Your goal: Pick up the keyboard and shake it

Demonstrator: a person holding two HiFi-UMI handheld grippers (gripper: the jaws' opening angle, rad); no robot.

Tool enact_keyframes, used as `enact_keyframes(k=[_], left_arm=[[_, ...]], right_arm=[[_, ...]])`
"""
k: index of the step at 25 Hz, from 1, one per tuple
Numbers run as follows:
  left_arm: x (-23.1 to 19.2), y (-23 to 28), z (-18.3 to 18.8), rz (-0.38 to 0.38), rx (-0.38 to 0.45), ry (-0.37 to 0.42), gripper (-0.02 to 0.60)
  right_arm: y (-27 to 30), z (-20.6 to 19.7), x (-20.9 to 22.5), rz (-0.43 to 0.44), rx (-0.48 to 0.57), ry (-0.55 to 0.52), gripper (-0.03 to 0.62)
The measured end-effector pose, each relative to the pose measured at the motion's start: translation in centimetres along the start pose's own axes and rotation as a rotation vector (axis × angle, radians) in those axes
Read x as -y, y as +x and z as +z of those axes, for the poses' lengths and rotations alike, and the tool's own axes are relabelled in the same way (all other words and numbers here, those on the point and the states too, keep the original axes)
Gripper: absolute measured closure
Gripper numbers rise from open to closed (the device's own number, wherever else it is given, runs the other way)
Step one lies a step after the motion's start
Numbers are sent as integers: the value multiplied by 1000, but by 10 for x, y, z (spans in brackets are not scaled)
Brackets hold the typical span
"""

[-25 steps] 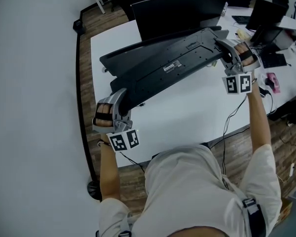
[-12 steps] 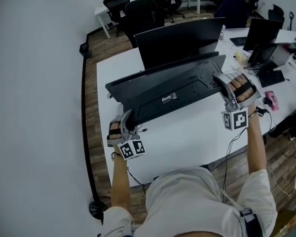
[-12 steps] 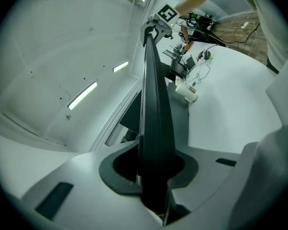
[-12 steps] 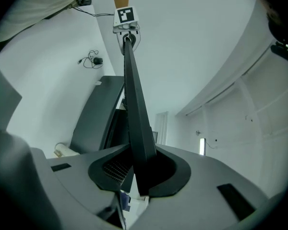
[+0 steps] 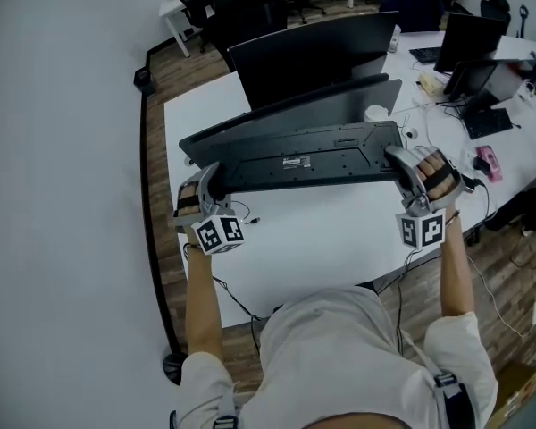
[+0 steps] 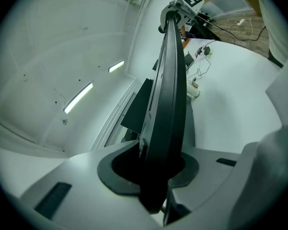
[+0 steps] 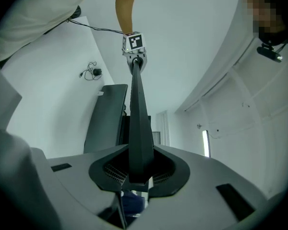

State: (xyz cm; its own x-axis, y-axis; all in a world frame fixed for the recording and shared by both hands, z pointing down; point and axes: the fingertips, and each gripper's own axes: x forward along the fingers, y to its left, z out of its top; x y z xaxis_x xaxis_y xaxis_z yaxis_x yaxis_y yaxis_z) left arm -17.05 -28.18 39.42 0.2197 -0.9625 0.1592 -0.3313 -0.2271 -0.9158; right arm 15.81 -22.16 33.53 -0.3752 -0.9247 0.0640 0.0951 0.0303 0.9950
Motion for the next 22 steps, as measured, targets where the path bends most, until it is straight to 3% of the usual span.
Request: enact_keyframes(k=[7, 11, 17, 22], left_arm=[[-25, -17, 21, -63, 16, 247, 480], [-21, -46, 29, -87, 35, 280, 480], [-16, -84, 36, -6, 107, 189, 485], [0, -101, 25, 9, 128, -33, 485]], right_arm=[[5, -10, -43, 15, -8, 219, 480], [19, -19, -46, 18, 6, 293, 480], [38, -25, -2, 9, 68, 219, 477], [42, -9, 38, 89, 154, 75, 476]])
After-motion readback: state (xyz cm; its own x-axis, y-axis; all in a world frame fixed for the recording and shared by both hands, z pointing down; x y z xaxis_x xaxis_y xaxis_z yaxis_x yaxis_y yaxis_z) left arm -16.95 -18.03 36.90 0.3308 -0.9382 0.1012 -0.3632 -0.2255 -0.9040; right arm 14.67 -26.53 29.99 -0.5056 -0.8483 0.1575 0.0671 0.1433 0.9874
